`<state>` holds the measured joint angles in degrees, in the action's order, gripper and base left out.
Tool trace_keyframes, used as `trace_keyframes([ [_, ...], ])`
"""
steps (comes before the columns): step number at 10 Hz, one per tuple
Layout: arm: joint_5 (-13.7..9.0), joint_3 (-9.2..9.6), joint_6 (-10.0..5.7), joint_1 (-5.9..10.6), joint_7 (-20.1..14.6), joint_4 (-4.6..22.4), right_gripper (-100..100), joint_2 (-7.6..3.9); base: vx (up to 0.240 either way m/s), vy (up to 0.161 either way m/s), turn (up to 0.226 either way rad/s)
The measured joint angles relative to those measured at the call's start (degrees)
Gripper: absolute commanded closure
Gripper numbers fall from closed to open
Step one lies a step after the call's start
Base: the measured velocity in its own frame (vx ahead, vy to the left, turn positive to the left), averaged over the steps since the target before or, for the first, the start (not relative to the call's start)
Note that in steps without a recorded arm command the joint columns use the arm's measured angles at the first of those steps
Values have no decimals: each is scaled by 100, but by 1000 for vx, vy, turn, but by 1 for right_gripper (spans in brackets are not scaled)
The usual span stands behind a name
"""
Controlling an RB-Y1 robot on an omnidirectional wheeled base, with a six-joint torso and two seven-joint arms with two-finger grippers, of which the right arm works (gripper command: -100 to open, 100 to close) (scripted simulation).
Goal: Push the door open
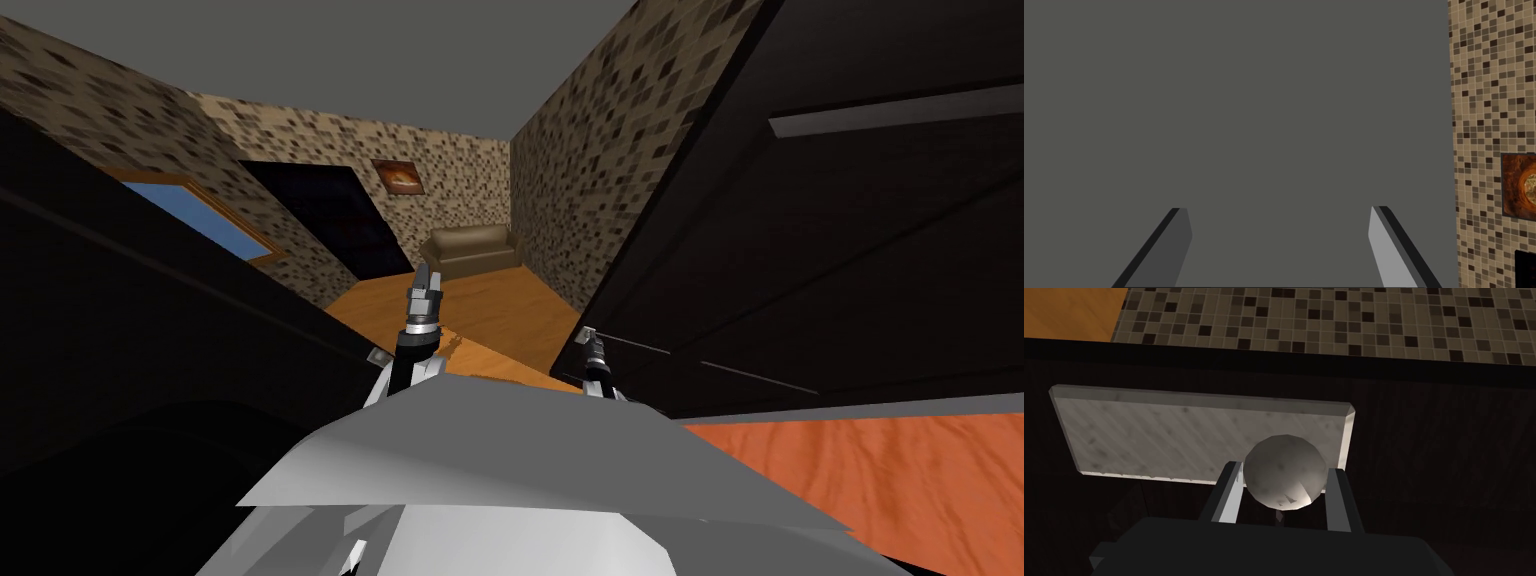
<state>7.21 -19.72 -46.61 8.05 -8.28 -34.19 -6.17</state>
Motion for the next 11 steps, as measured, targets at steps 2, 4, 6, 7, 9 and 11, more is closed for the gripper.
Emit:
trace_keyframes([
  [2, -63, -117, 59, -50, 45, -83, 100, 1, 192, 46, -51],
  [4, -121, -223, 65, -36, 98, -64, 100, -4, 139, 24, -27],
  [6, -146, -272, 82, -63, 113, -111, 100, -1, 181, 20, -43],
  [7, -173, -325, 73, -57, 132, -38, 100, -17, 218, 26, -59],
  [9, -225, -429, 122, -96, 169, -115, 100, -8, 202, 24, -43],
  [11, -293, -562, 81, -48, 215, -31, 100, -53, 200, 37, -52],
])
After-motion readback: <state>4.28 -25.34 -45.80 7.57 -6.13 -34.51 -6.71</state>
